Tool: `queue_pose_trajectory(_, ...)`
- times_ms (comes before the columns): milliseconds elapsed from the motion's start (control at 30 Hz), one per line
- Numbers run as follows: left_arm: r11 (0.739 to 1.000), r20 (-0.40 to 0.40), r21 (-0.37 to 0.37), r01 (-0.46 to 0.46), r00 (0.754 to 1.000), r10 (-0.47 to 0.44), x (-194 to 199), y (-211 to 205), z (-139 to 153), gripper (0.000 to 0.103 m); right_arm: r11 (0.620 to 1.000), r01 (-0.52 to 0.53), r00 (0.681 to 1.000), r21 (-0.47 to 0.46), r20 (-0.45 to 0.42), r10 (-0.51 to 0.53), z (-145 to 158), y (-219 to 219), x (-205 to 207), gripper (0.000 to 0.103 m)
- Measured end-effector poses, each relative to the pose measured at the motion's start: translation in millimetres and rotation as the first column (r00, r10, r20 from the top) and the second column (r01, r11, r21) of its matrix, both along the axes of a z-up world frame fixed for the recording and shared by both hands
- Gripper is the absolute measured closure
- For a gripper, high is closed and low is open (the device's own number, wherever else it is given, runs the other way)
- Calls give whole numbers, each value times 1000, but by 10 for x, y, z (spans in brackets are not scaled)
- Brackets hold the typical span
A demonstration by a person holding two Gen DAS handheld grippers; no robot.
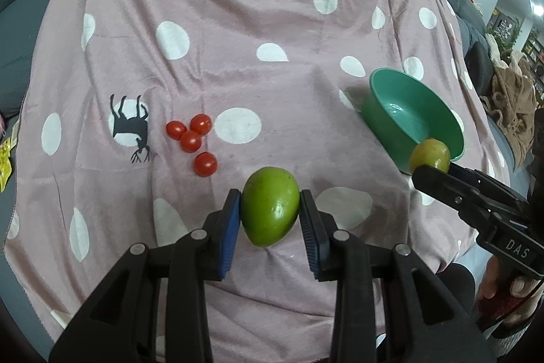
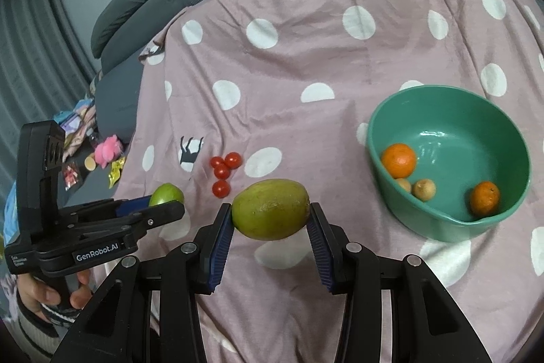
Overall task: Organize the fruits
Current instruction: 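Carry both held plums over the green bowl with both tools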
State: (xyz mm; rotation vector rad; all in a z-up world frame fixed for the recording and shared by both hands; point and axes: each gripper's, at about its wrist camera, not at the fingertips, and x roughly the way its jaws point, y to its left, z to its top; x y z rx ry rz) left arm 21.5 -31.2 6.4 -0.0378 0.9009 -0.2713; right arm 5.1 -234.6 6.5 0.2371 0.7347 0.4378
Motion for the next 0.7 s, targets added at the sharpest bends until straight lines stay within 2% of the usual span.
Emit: queue_pose_trajectory(700,989,20,52,136,990,-137,202,-678,99,69,991,116,993,63,6,-117,-26,-574,3,57)
